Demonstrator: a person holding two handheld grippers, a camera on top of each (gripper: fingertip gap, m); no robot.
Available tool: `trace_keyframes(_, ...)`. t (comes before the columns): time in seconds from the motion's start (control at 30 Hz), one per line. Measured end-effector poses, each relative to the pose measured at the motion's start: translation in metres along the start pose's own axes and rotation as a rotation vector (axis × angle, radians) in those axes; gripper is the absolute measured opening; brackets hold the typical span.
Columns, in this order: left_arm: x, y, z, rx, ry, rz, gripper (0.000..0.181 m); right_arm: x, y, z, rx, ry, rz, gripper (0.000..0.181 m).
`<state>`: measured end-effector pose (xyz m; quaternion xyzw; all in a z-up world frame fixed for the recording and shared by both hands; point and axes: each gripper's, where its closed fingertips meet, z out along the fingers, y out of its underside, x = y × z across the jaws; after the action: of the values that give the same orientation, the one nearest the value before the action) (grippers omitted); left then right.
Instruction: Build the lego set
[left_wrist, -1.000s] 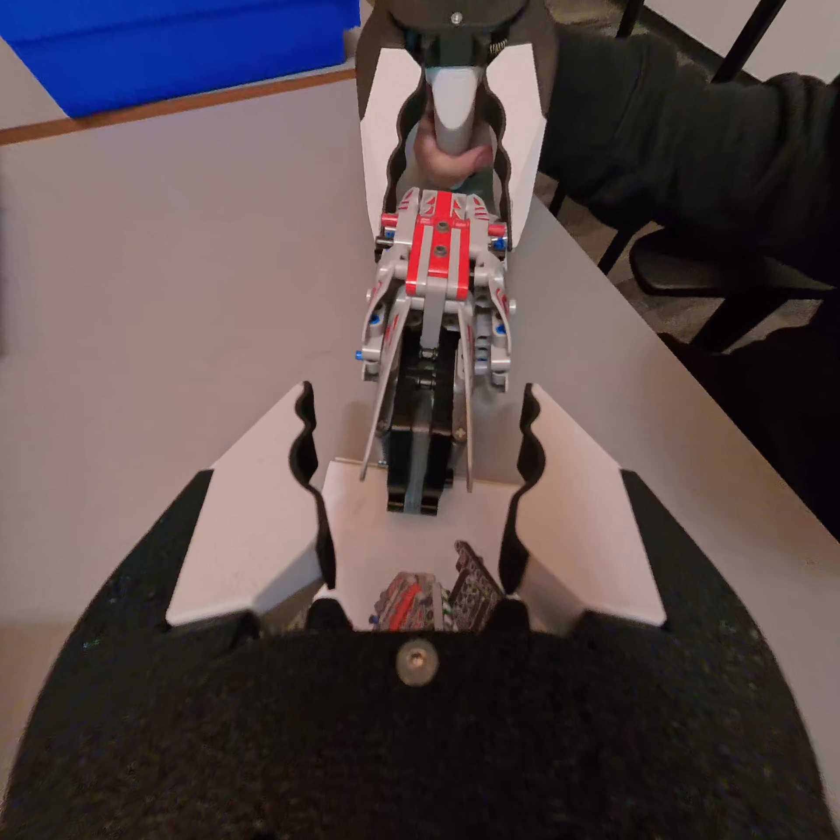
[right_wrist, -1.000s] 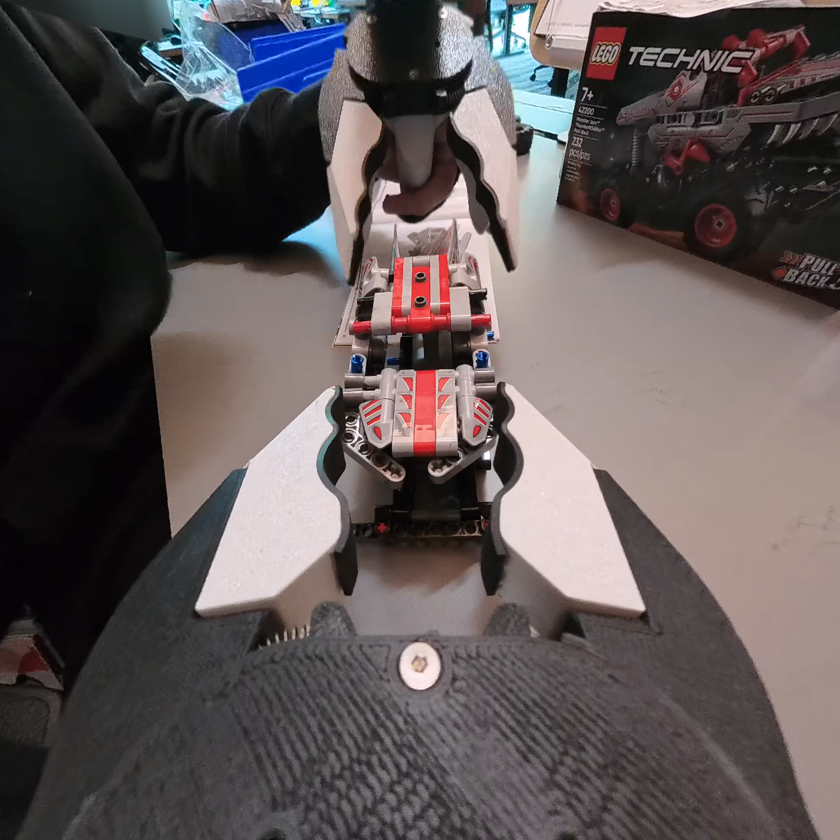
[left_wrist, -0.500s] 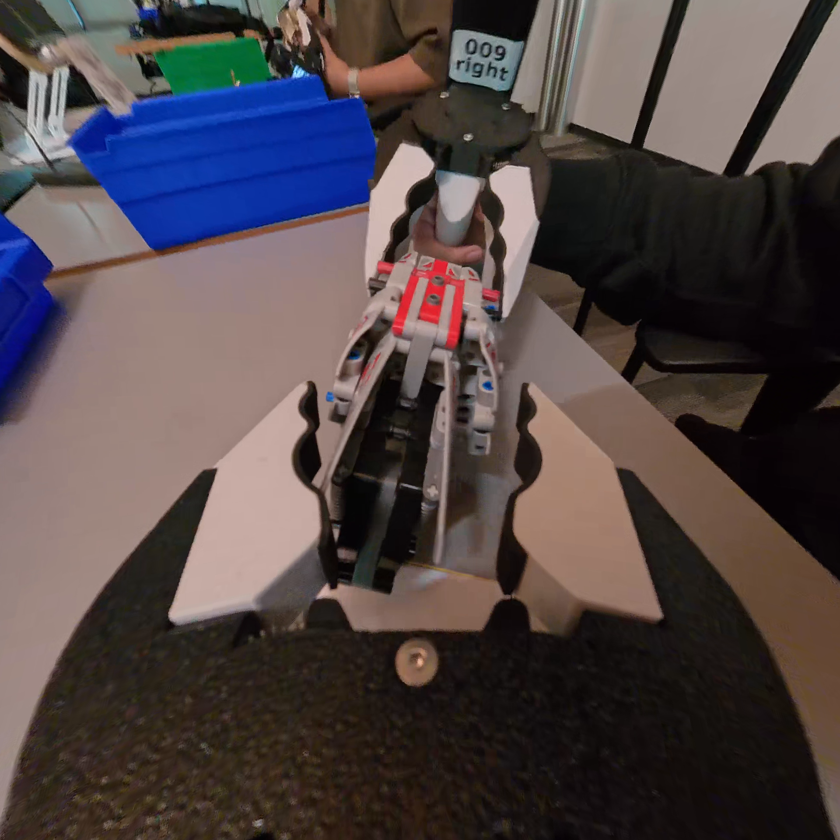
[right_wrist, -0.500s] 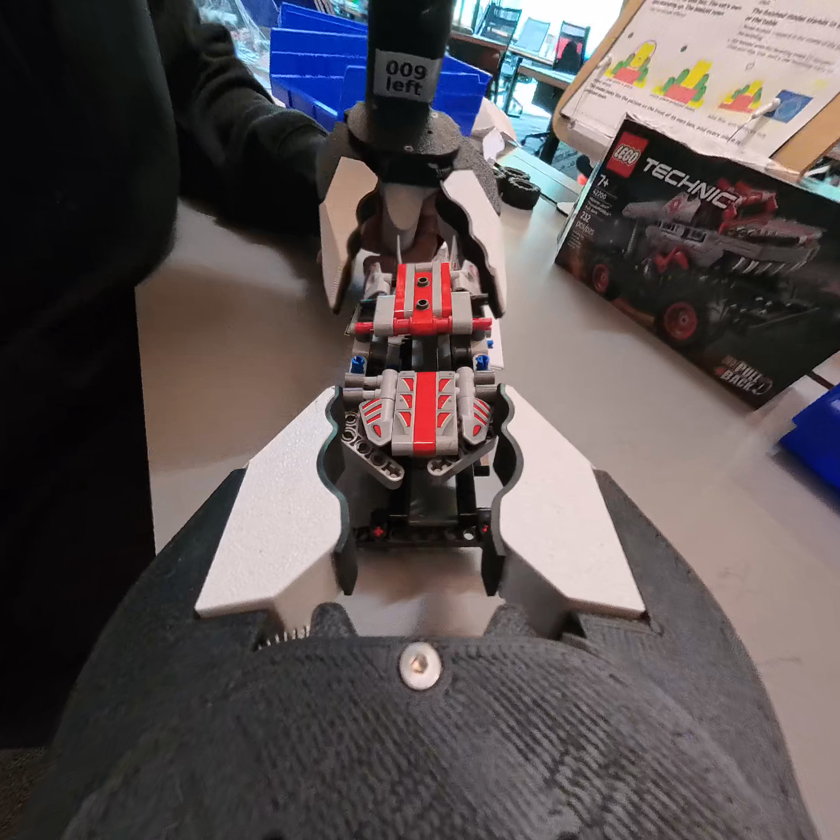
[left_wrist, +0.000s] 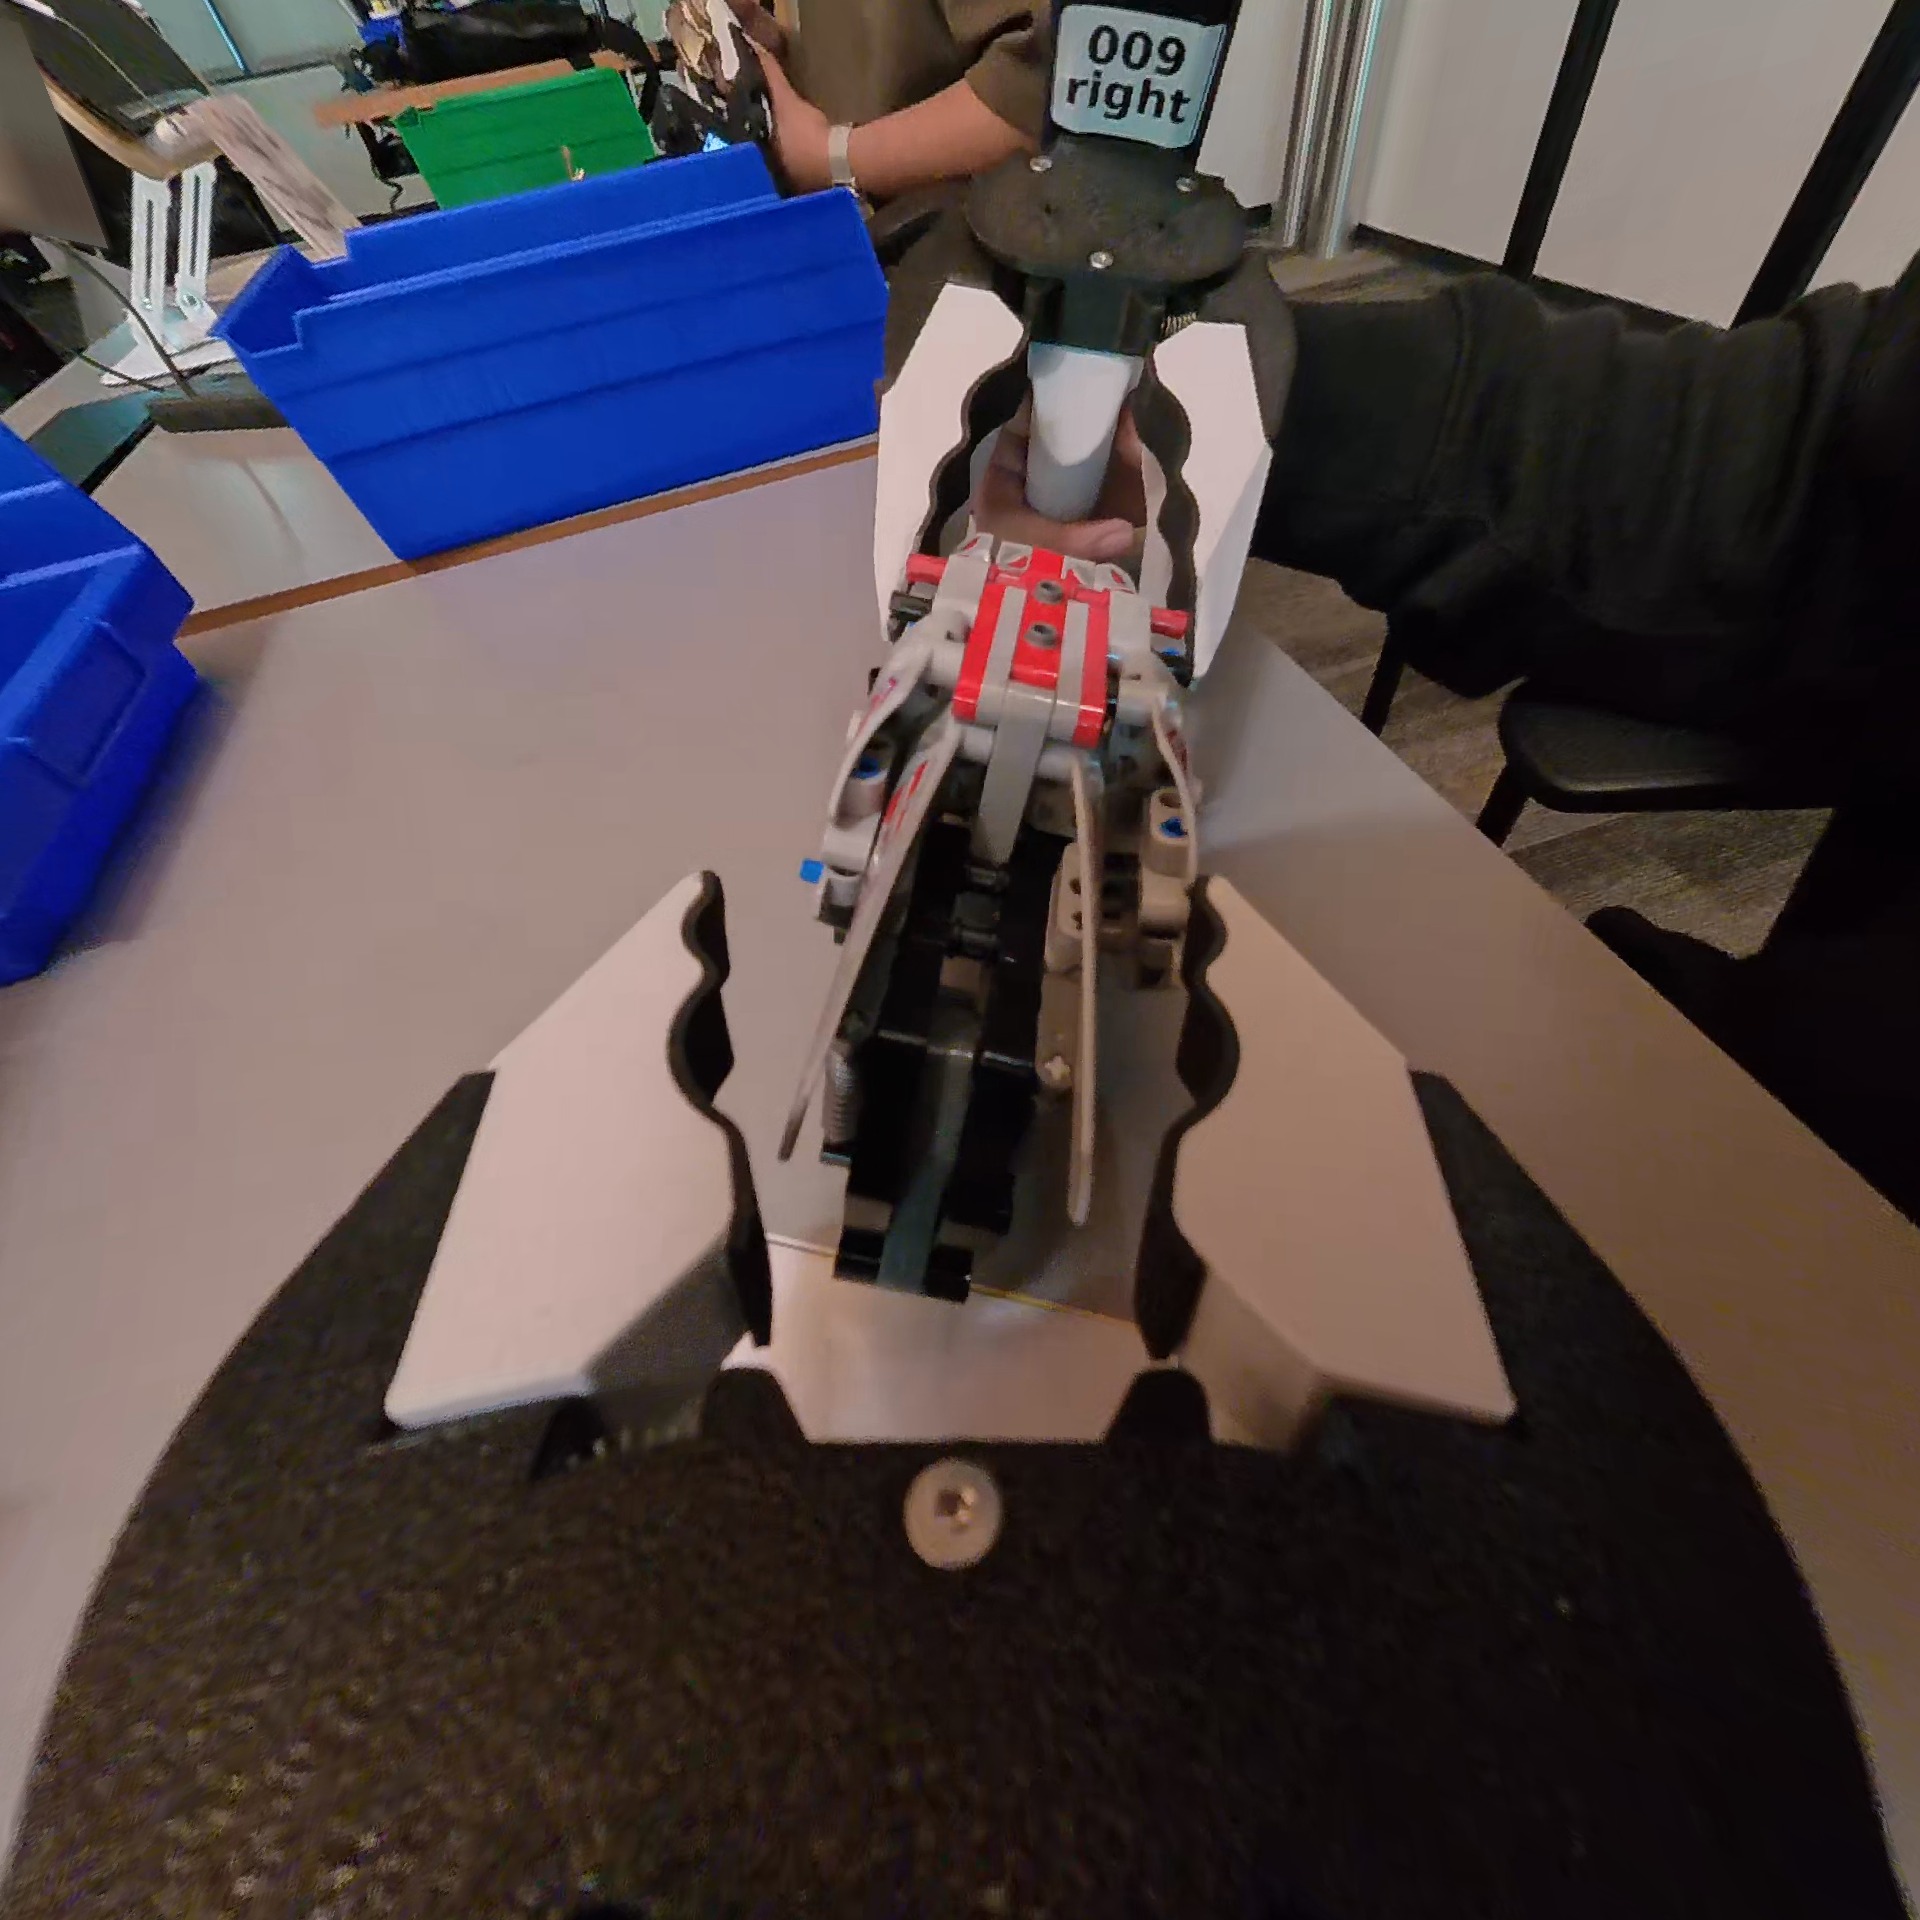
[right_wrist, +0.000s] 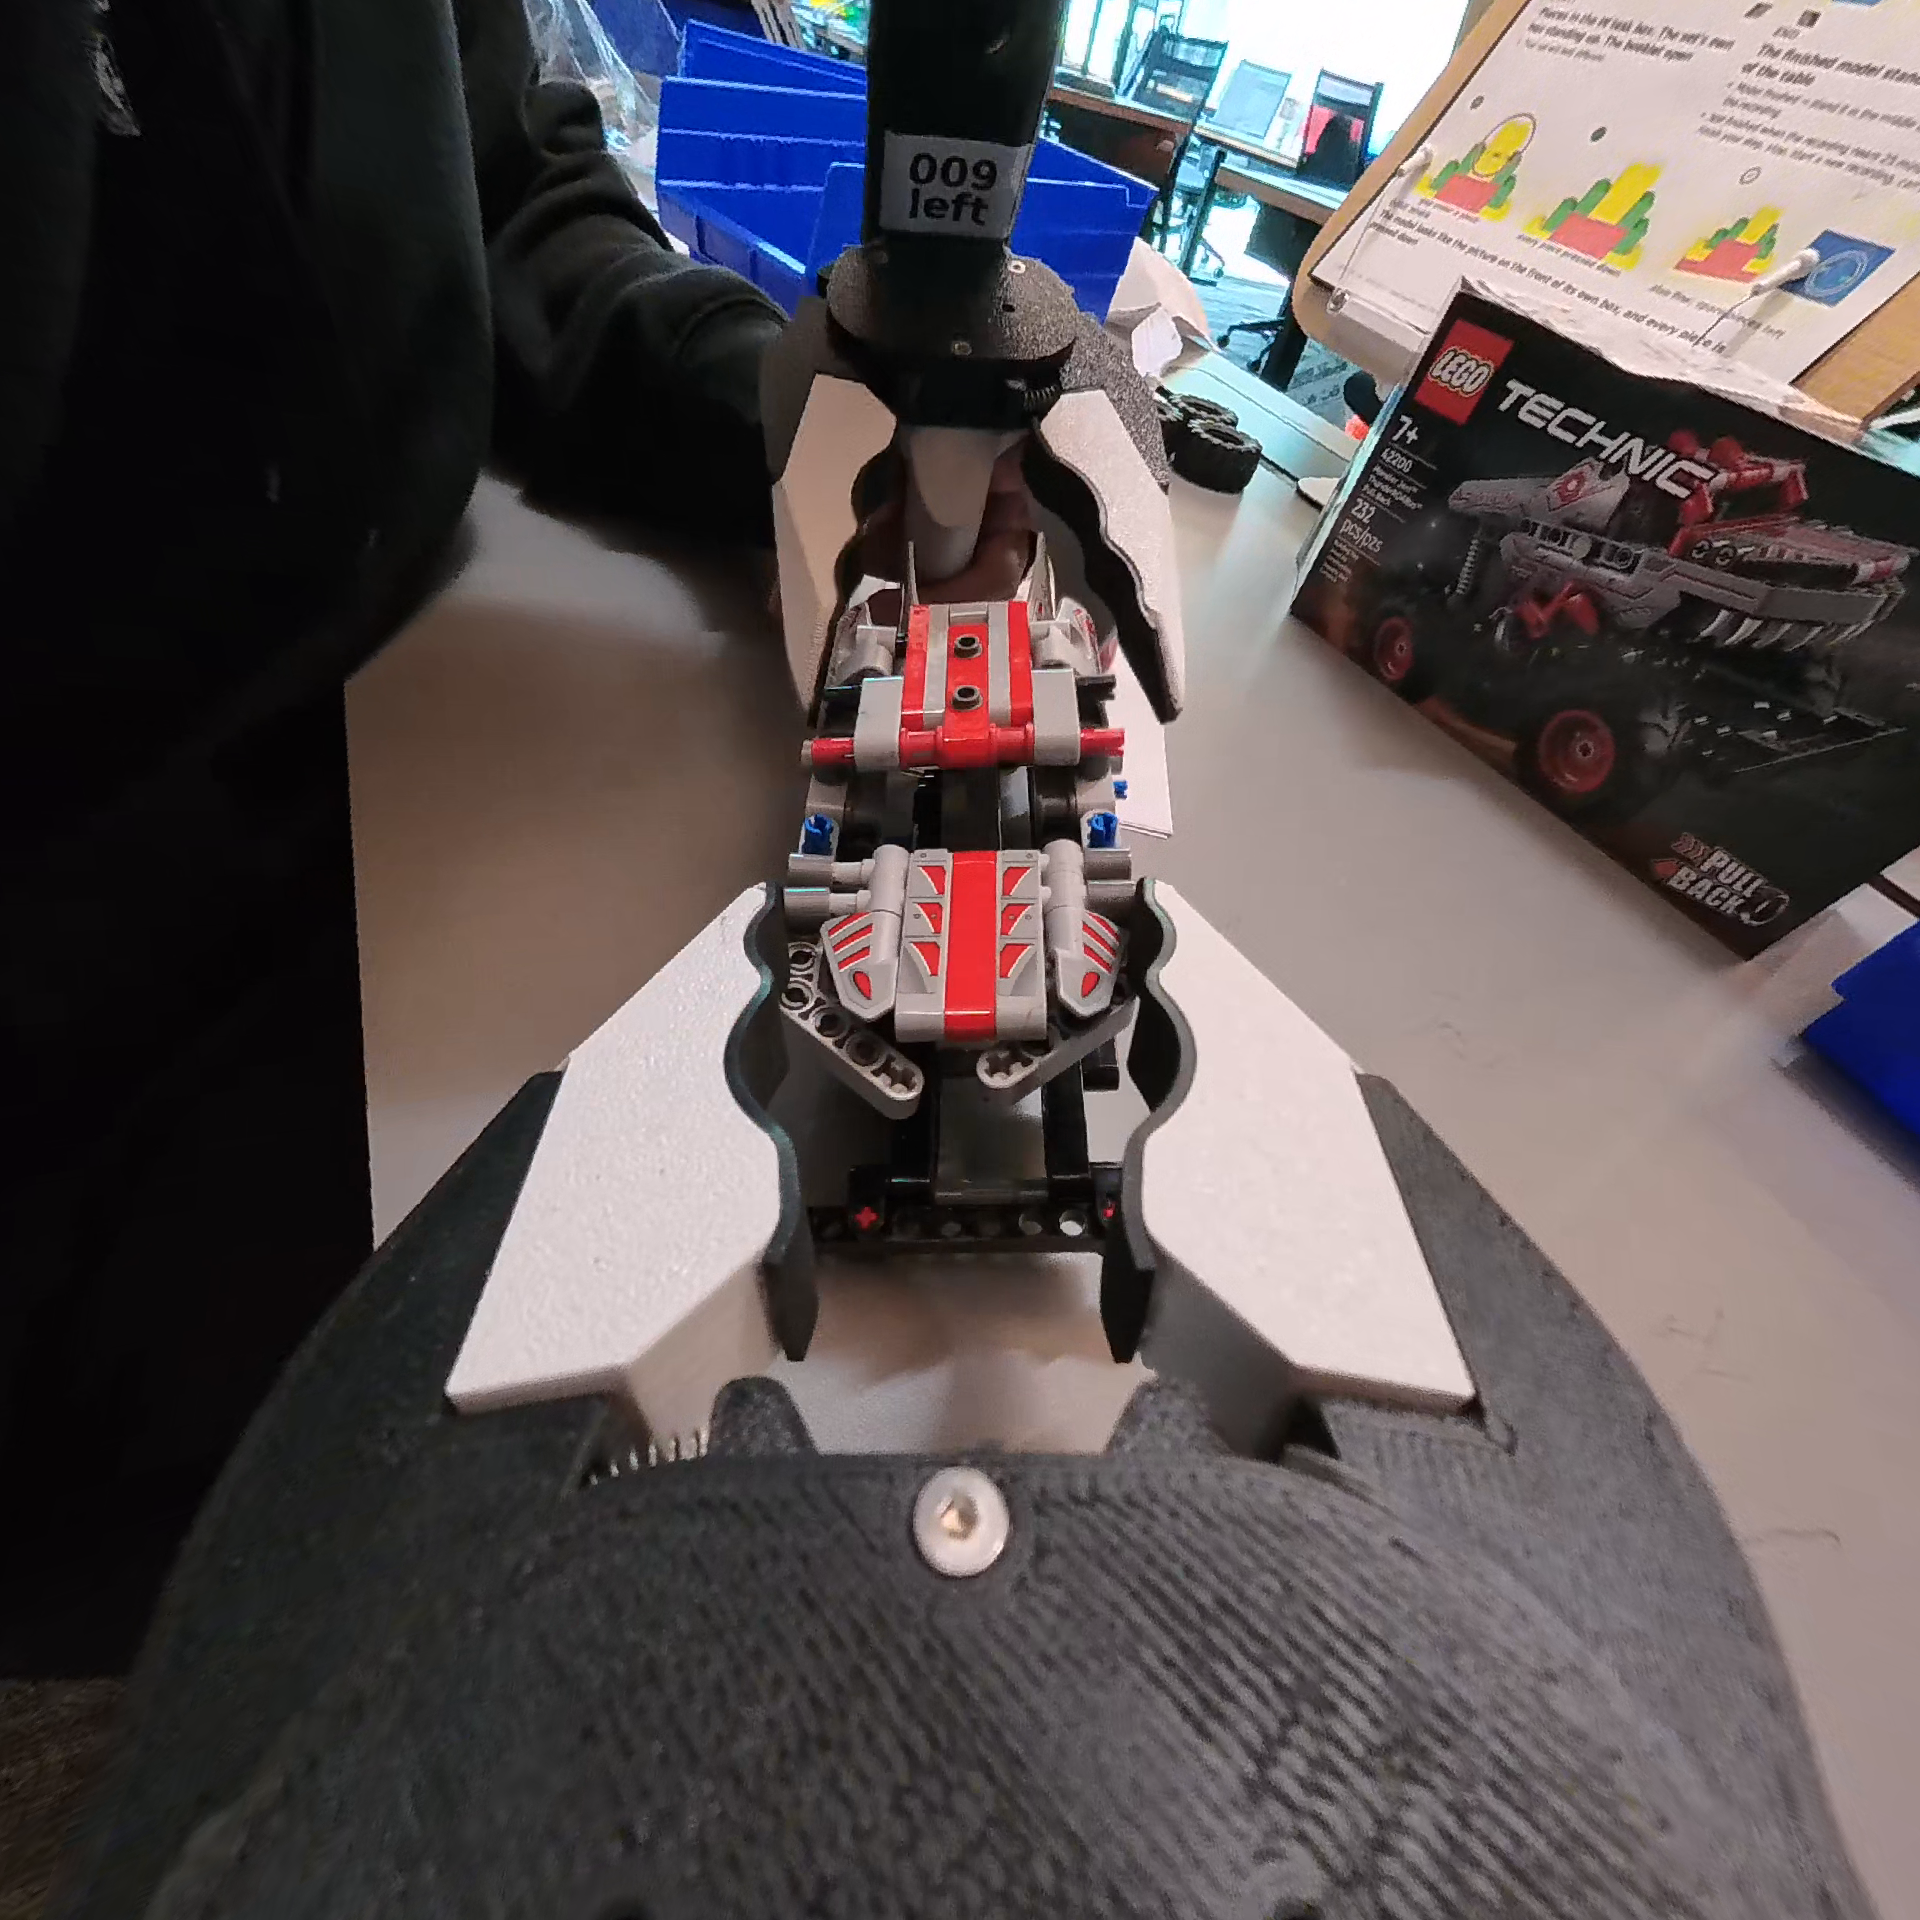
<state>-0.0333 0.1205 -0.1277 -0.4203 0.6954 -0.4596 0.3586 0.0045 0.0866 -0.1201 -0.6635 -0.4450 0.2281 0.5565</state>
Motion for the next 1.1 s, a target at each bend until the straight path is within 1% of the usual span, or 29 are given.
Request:
trace_keyframes(0.17,-0.001,0.002,0.001,-0.015,0.027,-0.051,0.083,0.003,0.001,0.000,-0.006,-0.011,0.041,0.064)
trace_keyframes(0.27,-0.001,0.003,0.002,-0.020,0.023,-0.040,0.081,0.003,0.001,0.000,-0.007,-0.010,0.041,0.064)
trace_keyframes(0.43,-0.002,0.009,0.007,-0.074,-0.010,-0.031,0.078,0.005,0.003,0.002,-0.016,-0.018,0.078,0.065)
trace_keyframes(0.5,-0.002,0.009,0.007,-0.070,-0.002,-0.035,0.070,0.007,0.004,0.003,-0.023,-0.020,0.094,0.065)
trace_keyframes(0.7,-0.005,0.010,0.007,-0.075,-0.001,-0.056,0.068,0.010,0.005,0.004,-0.030,-0.012,0.118,0.065)
trace_keyframes(0.77,-0.006,0.010,0.007,-0.075,-0.002,-0.062,0.069,0.011,0.005,0.004,-0.032,-0.009,0.137,0.065)
trace_keyframes(0.87,-0.012,0.011,0.006,-0.075,-0.009,-0.119,0.082,0.013,0.005,0.008,-0.041,-0.014,0.200,0.065)
trace_keyframes(0.93,-0.015,0.005,0.002,-0.029,0.007,-0.155,0.084,0.014,0.005,0.012,-0.044,-0.005,0.224,0.065)
trace_keyframes(1.0,-0.019,-0.001,-0.004,-0.008,0.001,-0.147,0.084,0.015,0.005,0.013,-0.046,0.011,0.238,0.065)
trace_keyframes(1.03,-0.019,-0.004,-0.006,-0.017,0.003,-0.125,0.085,0.016,0.005,0.013,-0.046,0.017,0.244,0.065)
trace_keyframes(1.1,-0.017,-0.006,-0.007,-0.087,0.005,-0.066,0.088,0.016,0.005,0.013,-0.047,0.030,0.243,0.065)
